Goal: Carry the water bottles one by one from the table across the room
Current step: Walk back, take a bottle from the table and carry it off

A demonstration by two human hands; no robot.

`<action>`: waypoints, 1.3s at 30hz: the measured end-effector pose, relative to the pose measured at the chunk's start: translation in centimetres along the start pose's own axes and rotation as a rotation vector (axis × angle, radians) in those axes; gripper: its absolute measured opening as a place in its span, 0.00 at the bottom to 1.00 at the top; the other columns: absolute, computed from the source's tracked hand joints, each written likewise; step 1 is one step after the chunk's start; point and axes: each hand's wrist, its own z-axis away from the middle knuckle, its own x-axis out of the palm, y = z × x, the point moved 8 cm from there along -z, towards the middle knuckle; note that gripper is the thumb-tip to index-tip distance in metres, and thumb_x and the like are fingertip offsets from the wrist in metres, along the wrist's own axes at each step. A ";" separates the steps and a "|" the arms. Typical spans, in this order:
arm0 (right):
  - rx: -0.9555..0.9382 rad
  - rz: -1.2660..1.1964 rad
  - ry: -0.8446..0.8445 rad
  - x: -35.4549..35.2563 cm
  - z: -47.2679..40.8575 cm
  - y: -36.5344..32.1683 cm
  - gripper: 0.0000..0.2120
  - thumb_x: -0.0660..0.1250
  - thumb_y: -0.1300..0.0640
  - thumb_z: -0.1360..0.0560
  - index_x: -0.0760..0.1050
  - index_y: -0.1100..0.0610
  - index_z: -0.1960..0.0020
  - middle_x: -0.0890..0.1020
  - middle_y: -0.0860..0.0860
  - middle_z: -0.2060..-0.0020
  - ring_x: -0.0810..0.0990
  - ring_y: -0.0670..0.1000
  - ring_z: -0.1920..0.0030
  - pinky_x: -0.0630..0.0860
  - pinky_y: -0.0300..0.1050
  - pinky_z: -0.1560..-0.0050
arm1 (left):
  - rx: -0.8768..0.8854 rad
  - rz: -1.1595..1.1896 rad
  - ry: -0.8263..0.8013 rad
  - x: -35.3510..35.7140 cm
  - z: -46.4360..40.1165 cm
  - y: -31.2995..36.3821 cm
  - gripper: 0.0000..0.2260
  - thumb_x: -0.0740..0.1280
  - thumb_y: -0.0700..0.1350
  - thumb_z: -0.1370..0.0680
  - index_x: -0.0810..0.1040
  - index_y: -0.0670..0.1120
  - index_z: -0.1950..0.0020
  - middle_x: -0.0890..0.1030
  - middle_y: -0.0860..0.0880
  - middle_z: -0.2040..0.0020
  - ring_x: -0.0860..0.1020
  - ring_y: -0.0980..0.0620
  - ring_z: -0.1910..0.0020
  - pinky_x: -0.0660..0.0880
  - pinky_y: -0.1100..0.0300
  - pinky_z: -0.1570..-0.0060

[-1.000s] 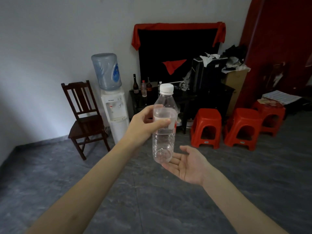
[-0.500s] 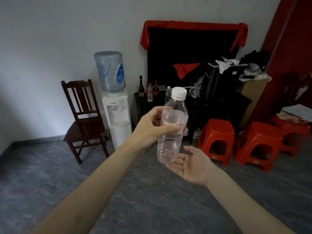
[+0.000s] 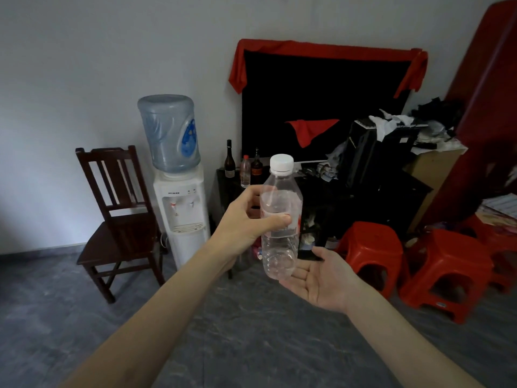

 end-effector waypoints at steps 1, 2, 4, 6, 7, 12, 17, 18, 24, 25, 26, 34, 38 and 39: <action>0.005 -0.007 0.001 0.0 -0.9 -0.6 0.35 0.48 0.40 0.17 0.73 0.70 0.33 0.80 0.66 0.39 0.79 0.63 0.37 0.79 0.54 0.43 | -0.003 -0.005 0.002 -0.2 -0.8 -0.4 0.28 0.80 0.52 0.36 0.78 0.54 0.37 0.84 0.49 0.42 0.83 0.50 0.43 0.81 0.55 0.43; 0.012 -0.011 0.000 -0.1 -2.1 -1.3 0.35 0.49 0.40 0.17 0.73 0.70 0.33 0.80 0.66 0.39 0.79 0.64 0.36 0.80 0.55 0.43 | -0.011 -0.008 0.008 -0.3 -1.9 -0.9 0.27 0.80 0.50 0.35 0.78 0.55 0.37 0.84 0.49 0.42 0.83 0.50 0.43 0.81 0.55 0.44; 0.025 -0.021 0.005 -0.4 -4.1 -2.4 0.36 0.49 0.39 0.17 0.73 0.70 0.33 0.80 0.67 0.39 0.80 0.64 0.37 0.80 0.56 0.45 | -0.025 -0.013 0.015 -0.5 -3.9 -2.0 0.25 0.79 0.49 0.33 0.78 0.55 0.38 0.84 0.49 0.42 0.83 0.51 0.44 0.81 0.56 0.44; 0.047 -0.026 0.009 -1.0 -6.5 -3.9 0.36 0.49 0.38 0.18 0.73 0.70 0.33 0.81 0.67 0.40 0.80 0.64 0.39 0.81 0.57 0.47 | -0.038 -0.026 0.020 -0.6 -6.4 -3.3 0.25 0.79 0.49 0.33 0.78 0.56 0.37 0.84 0.50 0.42 0.83 0.51 0.43 0.81 0.55 0.44; 0.055 -0.028 0.001 -1.3 -7.6 -4.9 0.37 0.49 0.38 0.18 0.73 0.71 0.33 0.81 0.67 0.40 0.81 0.64 0.39 0.81 0.56 0.47 | -0.045 -0.031 0.020 -0.6 -7.8 -3.9 0.25 0.79 0.48 0.32 0.78 0.56 0.37 0.84 0.50 0.42 0.83 0.51 0.43 0.81 0.55 0.44; 0.083 -0.094 -0.057 -3.2 -13.5 -11.2 0.39 0.51 0.36 0.19 0.71 0.71 0.32 0.80 0.67 0.38 0.79 0.65 0.37 0.79 0.55 0.41 | -0.061 -0.062 0.050 -0.2 -15.6 -6.0 0.24 0.80 0.43 0.29 0.77 0.53 0.35 0.84 0.48 0.42 0.82 0.50 0.43 0.81 0.54 0.43; 0.123 -0.106 -0.081 -3.9 -18.6 -18.0 0.38 0.53 0.37 0.20 0.72 0.71 0.33 0.80 0.67 0.38 0.78 0.65 0.36 0.80 0.57 0.47 | -0.063 -0.107 0.088 0.2 -23.8 -6.7 0.23 0.80 0.43 0.28 0.77 0.54 0.37 0.84 0.49 0.43 0.83 0.51 0.44 0.80 0.50 0.40; 0.127 -0.100 -0.094 -4.0 -19.5 -19.3 0.38 0.53 0.37 0.20 0.73 0.72 0.33 0.79 0.68 0.38 0.78 0.65 0.37 0.80 0.56 0.47 | -0.056 -0.110 0.098 0.2 -25.4 -6.9 0.23 0.80 0.44 0.29 0.78 0.54 0.38 0.84 0.50 0.43 0.83 0.51 0.44 0.80 0.49 0.39; 0.154 -0.070 -0.125 -4.5 -24.6 -25.0 0.37 0.53 0.37 0.19 0.73 0.72 0.34 0.80 0.67 0.40 0.84 0.64 0.45 0.83 0.55 0.51 | -0.030 -0.075 0.187 -0.4 -31.7 -8.8 0.25 0.79 0.54 0.33 0.78 0.56 0.37 0.85 0.52 0.43 0.83 0.51 0.42 0.79 0.49 0.38; 0.169 -0.061 -0.132 -4.4 -25.5 -25.4 0.37 0.53 0.38 0.19 0.74 0.72 0.34 0.80 0.67 0.40 0.85 0.64 0.48 0.84 0.55 0.54 | -0.030 -0.071 0.199 -0.7 -32.5 -9.1 0.25 0.78 0.55 0.33 0.78 0.55 0.37 0.85 0.52 0.43 0.83 0.51 0.42 0.79 0.49 0.38; 0.186 -0.053 -0.142 -4.2 -26.3 -25.8 0.37 0.52 0.38 0.19 0.74 0.72 0.34 0.80 0.68 0.40 0.85 0.64 0.50 0.85 0.55 0.56 | -0.030 -0.066 0.211 -1.1 -33.2 -9.5 0.25 0.78 0.55 0.33 0.78 0.55 0.37 0.85 0.51 0.43 0.83 0.50 0.42 0.79 0.49 0.38; 0.243 0.002 -0.145 -1.6 -34.5 -28.8 0.35 0.52 0.40 0.18 0.74 0.72 0.35 0.81 0.68 0.40 0.83 0.64 0.44 0.83 0.53 0.50 | -0.062 -0.081 0.295 -6.3 -39.2 -13.3 0.25 0.78 0.55 0.33 0.79 0.54 0.37 0.85 0.49 0.43 0.83 0.46 0.41 0.78 0.40 0.36; 0.265 0.029 -0.112 0.7 -39.5 -29.7 0.35 0.53 0.40 0.18 0.75 0.72 0.36 0.81 0.68 0.42 0.85 0.64 0.48 0.85 0.54 0.55 | -0.074 -0.096 0.301 -9.6 -42.6 -15.3 0.25 0.77 0.55 0.33 0.79 0.54 0.37 0.85 0.50 0.44 0.83 0.47 0.42 0.78 0.41 0.37; 0.268 0.040 -0.096 1.4 -40.8 -30.0 0.34 0.54 0.40 0.18 0.75 0.72 0.36 0.81 0.68 0.42 0.85 0.64 0.47 0.84 0.54 0.53 | -0.078 -0.096 0.300 -10.5 -43.5 -15.8 0.25 0.77 0.55 0.33 0.79 0.54 0.37 0.85 0.50 0.44 0.83 0.48 0.42 0.79 0.42 0.37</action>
